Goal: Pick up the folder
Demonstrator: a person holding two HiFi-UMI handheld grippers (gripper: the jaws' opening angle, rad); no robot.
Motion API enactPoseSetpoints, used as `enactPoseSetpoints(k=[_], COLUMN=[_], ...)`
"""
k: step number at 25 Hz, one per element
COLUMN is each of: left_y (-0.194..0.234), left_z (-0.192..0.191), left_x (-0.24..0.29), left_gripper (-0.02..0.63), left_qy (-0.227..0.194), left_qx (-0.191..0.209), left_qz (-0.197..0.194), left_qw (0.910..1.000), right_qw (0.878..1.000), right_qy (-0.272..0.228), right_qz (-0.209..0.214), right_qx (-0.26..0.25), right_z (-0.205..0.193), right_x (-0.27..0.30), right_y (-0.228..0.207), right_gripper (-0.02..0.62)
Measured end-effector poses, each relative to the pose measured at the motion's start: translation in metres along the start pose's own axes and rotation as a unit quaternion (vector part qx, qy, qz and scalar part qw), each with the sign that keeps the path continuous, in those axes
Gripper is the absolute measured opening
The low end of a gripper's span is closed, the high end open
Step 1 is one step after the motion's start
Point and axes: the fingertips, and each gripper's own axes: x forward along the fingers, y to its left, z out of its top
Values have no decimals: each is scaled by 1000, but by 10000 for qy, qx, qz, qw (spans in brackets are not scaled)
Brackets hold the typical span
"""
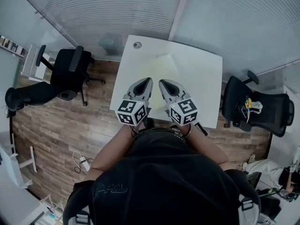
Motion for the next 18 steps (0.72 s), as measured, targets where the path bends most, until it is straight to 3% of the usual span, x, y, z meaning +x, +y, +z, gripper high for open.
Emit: enactPoseSetpoints(k=[7, 18], left_y=[14, 14], left_z=[4, -2], left_x=[0, 23], left_gripper=[14, 14], left_qy=[10, 190], left_qx=[-37, -100], left_qz=[-95, -148], left_qw=[9999, 9997], right_qw=[9999, 9995], right_qy=[30, 83], right_qz=[-100, -261], right_qx=[-36, 136], right_z=[3, -2], right_x=[12, 14], right_y=[4, -26], right_gripper=[21, 21])
